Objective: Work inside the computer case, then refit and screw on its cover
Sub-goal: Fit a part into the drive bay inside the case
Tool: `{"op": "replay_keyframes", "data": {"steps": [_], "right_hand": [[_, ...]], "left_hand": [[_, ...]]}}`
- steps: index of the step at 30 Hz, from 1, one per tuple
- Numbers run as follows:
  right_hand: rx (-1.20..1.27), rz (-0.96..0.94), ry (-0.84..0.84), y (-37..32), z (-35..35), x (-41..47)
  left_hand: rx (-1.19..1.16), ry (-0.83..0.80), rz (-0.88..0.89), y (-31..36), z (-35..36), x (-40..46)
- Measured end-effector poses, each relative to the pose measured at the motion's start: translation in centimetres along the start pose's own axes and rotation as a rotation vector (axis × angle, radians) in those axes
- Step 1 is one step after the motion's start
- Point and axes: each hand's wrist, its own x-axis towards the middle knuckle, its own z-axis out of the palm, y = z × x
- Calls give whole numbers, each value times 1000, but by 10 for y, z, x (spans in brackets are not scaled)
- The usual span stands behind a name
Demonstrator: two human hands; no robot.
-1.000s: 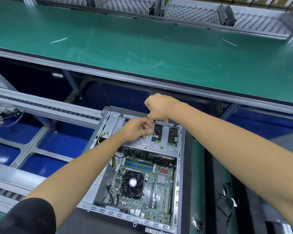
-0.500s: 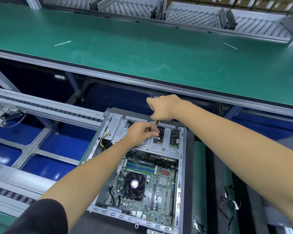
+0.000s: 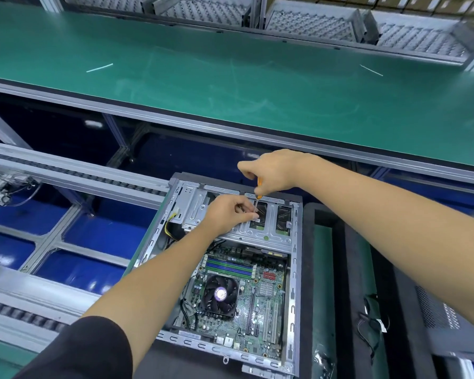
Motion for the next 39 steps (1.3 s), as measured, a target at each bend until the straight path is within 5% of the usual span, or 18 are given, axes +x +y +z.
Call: {"op": "replay_keyframes", "data": {"steps": [6,14,19,26,32,39], "right_hand": [[-188,-195,65,-5,-9,0],[-416,45,2,-17,-10,2],[-478,-269,-12,-17,-17,-1],[-456,53,-48,-18,-8,0],[-436,-216,-73,-20,-13,-5],[-401,131,-31,-35,-5,2]], "left_hand": [[-12,-2,10,-1,-1,-2],[-40,-9,19,-3,-1,1],[-46,-8,-5,-7,-1,3],[-27,-19,27,-4,-2,1],[19,-48,3,-4,-3,3],[-22,-50,8,-2,-5,1]]}}
